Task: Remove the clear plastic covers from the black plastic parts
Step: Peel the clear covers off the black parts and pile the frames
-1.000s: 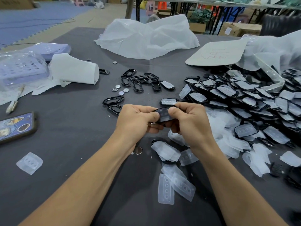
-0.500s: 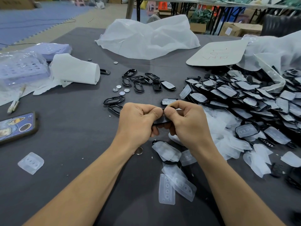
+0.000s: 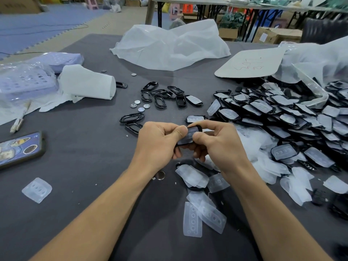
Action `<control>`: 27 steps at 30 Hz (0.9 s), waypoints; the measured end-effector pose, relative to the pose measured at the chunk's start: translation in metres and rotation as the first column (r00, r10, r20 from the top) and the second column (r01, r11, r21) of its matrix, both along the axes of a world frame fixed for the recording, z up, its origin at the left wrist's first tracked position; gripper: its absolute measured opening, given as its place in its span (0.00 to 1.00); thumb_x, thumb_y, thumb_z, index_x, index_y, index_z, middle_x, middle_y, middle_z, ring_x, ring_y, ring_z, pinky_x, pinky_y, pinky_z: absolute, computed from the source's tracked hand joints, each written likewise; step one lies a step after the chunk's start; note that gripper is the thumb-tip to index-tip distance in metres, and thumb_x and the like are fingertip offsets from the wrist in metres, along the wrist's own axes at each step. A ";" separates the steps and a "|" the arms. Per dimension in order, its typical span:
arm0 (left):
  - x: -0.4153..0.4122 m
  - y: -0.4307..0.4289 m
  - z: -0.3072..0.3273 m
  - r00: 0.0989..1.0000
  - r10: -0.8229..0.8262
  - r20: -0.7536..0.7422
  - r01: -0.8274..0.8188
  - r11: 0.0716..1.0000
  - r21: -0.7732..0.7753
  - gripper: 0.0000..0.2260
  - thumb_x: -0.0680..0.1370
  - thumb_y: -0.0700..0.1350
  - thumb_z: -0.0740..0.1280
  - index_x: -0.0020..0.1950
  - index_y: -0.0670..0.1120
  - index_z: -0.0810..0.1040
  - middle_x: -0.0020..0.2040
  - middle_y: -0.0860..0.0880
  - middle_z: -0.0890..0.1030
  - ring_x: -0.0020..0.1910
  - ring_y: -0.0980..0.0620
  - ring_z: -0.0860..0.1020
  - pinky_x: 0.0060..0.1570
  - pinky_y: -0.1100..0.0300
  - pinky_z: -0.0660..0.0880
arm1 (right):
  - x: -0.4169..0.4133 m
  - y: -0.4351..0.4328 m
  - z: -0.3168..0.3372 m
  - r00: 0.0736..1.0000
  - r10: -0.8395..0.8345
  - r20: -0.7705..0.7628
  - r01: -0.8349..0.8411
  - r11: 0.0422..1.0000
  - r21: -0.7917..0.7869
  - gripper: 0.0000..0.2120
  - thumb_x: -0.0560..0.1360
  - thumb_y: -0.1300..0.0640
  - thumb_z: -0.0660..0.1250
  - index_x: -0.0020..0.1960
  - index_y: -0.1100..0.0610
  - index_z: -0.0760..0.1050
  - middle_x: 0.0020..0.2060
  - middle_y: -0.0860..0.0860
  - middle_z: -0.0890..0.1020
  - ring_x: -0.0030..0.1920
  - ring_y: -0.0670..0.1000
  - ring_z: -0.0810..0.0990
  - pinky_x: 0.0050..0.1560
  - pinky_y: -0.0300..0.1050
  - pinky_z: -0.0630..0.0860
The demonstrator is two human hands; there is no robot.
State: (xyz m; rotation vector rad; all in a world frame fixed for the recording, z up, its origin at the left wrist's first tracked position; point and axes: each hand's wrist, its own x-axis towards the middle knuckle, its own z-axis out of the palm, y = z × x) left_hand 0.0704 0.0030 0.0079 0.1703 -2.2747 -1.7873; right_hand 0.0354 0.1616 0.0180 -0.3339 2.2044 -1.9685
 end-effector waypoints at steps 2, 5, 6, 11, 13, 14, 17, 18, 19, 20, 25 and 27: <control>0.001 -0.001 0.000 1.000 0.007 0.022 -0.008 1.000 0.019 0.18 0.80 0.56 0.71 0.35 0.47 0.85 0.27 0.43 0.81 0.24 0.47 0.78 0.27 0.60 0.74 | -0.001 0.001 0.000 0.999 -0.045 0.010 0.045 0.999 -0.019 0.10 0.77 0.68 0.68 0.50 0.56 0.84 0.30 0.58 0.83 0.25 0.55 0.76 0.24 0.44 0.72; 0.000 -0.003 0.002 0.998 -0.020 0.067 0.012 0.993 0.120 0.10 0.79 0.42 0.74 0.38 0.49 0.88 0.29 0.44 0.83 0.24 0.51 0.77 0.25 0.63 0.74 | -0.001 0.003 0.001 0.998 -0.068 0.017 0.069 0.996 -0.048 0.10 0.77 0.69 0.68 0.47 0.56 0.83 0.29 0.58 0.83 0.25 0.55 0.76 0.23 0.44 0.72; 0.000 -0.004 0.003 0.997 -0.027 0.072 0.017 0.991 0.135 0.11 0.78 0.39 0.74 0.38 0.49 0.88 0.29 0.43 0.83 0.24 0.51 0.77 0.25 0.64 0.74 | -0.001 0.003 0.002 0.997 -0.065 0.030 0.067 0.996 -0.059 0.10 0.77 0.69 0.68 0.45 0.56 0.83 0.29 0.59 0.82 0.25 0.55 0.76 0.23 0.44 0.72; 0.000 -0.002 0.005 0.998 -0.009 0.060 -0.001 0.988 0.153 0.13 0.77 0.35 0.73 0.36 0.49 0.87 0.28 0.43 0.82 0.22 0.51 0.78 0.23 0.63 0.74 | -0.002 0.011 0.007 0.982 0.071 0.175 -0.040 0.984 -0.173 0.11 0.78 0.72 0.62 0.50 0.65 0.83 0.34 0.63 0.83 0.27 0.54 0.78 0.25 0.42 0.75; -0.001 -0.002 0.004 0.999 0.007 0.044 -0.013 0.989 0.145 0.13 0.77 0.35 0.74 0.36 0.49 0.87 0.28 0.42 0.82 0.22 0.51 0.78 0.23 0.63 0.74 | -0.003 0.013 0.009 0.977 0.101 0.186 -0.065 0.980 -0.187 0.15 0.78 0.73 0.59 0.50 0.65 0.83 0.35 0.64 0.84 0.29 0.54 0.80 0.28 0.42 0.78; -0.001 -0.003 0.003 0.999 0.011 0.038 -0.016 0.990 0.142 0.13 0.77 0.35 0.74 0.36 0.49 0.87 0.28 0.42 0.82 0.22 0.51 0.78 0.23 0.63 0.74 | -0.002 0.013 0.009 0.979 0.102 0.178 -0.070 0.981 -0.180 0.15 0.78 0.73 0.58 0.50 0.64 0.84 0.36 0.64 0.84 0.30 0.55 0.80 0.28 0.42 0.78; -0.001 -0.004 0.003 1.000 0.005 0.022 -0.008 0.991 0.134 0.14 0.77 0.35 0.74 0.36 0.50 0.88 0.27 0.43 0.82 0.22 0.50 0.78 0.23 0.63 0.74 | -0.001 0.009 0.007 0.991 0.075 0.108 -0.062 0.991 -0.121 0.12 0.78 0.70 0.62 0.49 0.62 0.84 0.35 0.63 0.84 0.30 0.56 0.79 0.28 0.44 0.77; -0.001 -0.005 0.003 1.000 0.001 0.016 -0.003 0.992 0.130 0.14 0.77 0.35 0.73 0.36 0.51 0.88 0.27 0.43 0.82 0.22 0.51 0.78 0.23 0.63 0.74 | -0.001 0.008 0.007 0.995 0.060 0.083 -0.052 0.994 -0.099 0.11 0.78 0.70 0.64 0.49 0.61 0.84 0.34 0.62 0.84 0.29 0.56 0.79 0.27 0.44 0.77; 0.000 -0.005 0.004 1.000 -0.002 0.010 0.001 0.993 0.122 0.15 0.77 0.35 0.73 0.36 0.51 0.88 0.27 0.43 0.82 0.22 0.51 0.78 0.23 0.63 0.74 | -0.001 0.008 0.006 0.997 0.048 0.068 -0.042 0.995 -0.085 0.10 0.78 0.71 0.64 0.49 0.61 0.83 0.33 0.61 0.83 0.29 0.57 0.78 0.27 0.45 0.76; 0.000 -0.005 0.004 1.000 -0.007 0.006 0.006 0.994 0.114 0.15 0.77 0.35 0.73 0.36 0.52 0.88 0.27 0.43 0.82 0.22 0.51 0.78 0.23 0.63 0.74 | -0.001 0.008 0.005 0.997 0.040 0.065 -0.034 0.996 -0.081 0.10 0.78 0.72 0.64 0.49 0.62 0.83 0.32 0.61 0.83 0.28 0.57 0.77 0.26 0.45 0.75; -0.001 -0.003 0.003 1.000 -0.014 0.015 0.013 0.996 0.093 0.15 0.77 0.35 0.73 0.36 0.52 0.88 0.28 0.42 0.82 0.22 0.51 0.78 0.24 0.63 0.75 | -0.003 0.015 0.008 0.992 0.057 0.115 -0.047 0.996 -0.082 0.14 0.78 0.73 0.61 0.52 0.62 0.83 0.32 0.61 0.83 0.28 0.56 0.78 0.27 0.45 0.76; -0.001 -0.004 0.002 1.000 -0.001 0.018 -0.001 0.995 0.097 0.16 0.77 0.35 0.74 0.36 0.54 0.88 0.28 0.42 0.83 0.22 0.51 0.79 0.24 0.63 0.75 | -0.003 0.016 0.010 0.996 0.023 0.088 -0.018 0.998 -0.057 0.16 0.77 0.73 0.62 0.53 0.59 0.85 0.36 0.57 0.85 0.32 0.54 0.80 0.32 0.42 0.78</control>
